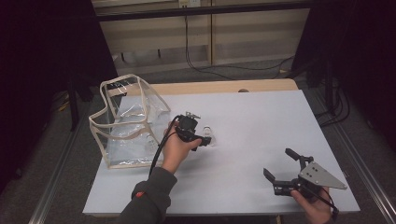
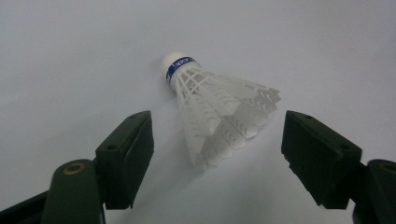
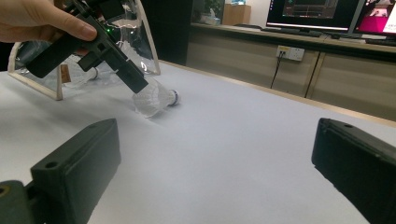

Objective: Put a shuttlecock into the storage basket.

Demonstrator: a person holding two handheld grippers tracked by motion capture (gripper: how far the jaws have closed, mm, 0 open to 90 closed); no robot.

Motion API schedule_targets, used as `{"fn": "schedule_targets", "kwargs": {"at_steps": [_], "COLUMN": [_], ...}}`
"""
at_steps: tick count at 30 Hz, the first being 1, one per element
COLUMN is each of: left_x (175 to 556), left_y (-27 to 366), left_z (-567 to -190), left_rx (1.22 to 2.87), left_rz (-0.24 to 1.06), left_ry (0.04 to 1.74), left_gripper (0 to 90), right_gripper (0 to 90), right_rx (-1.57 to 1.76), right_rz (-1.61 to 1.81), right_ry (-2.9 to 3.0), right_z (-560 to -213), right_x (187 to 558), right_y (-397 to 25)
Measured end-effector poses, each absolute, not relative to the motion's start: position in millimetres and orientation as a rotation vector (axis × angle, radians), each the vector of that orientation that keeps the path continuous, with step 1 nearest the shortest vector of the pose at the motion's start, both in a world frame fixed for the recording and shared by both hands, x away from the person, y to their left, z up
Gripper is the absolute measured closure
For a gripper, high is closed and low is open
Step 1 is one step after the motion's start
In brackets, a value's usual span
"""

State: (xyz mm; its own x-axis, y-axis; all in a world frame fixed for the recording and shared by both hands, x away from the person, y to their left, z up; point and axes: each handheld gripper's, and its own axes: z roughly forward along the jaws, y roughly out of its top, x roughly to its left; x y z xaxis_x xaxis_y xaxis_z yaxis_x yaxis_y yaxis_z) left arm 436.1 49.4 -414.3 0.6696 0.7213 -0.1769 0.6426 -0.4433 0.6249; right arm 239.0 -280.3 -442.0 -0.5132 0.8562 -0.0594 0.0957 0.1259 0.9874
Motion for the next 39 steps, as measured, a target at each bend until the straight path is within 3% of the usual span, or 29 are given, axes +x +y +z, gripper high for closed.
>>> {"fn": "schedule_targets", "kwargs": {"at_steps": [24, 25, 31, 39], "left_x": [446, 447, 450, 453], "left_y": [44, 44, 42, 40], "left_z": [-433, -434, -438, -442], "left_rx": [2.185, 2.187, 2.166, 2.136], "left_rz": [0.208, 0.212, 0.234, 0.239], "left_ry": [1.062, 1.064, 1.077, 1.065], "left_gripper": [40.7, 44.9, 48.9, 65.0], "right_gripper": [1.5, 1.5, 1.5, 1.5], "right_rx": [0.924, 0.925, 0.924, 0.926], "right_rz": [1.454, 1.452, 1.455, 1.456], "right_ry": [1.735, 1.733, 1.734, 1.735], "right_z": [-442, -442, -442, -442], "right_x": [239, 239, 239, 239], "right_y": [-280, -280, -280, -281]}}
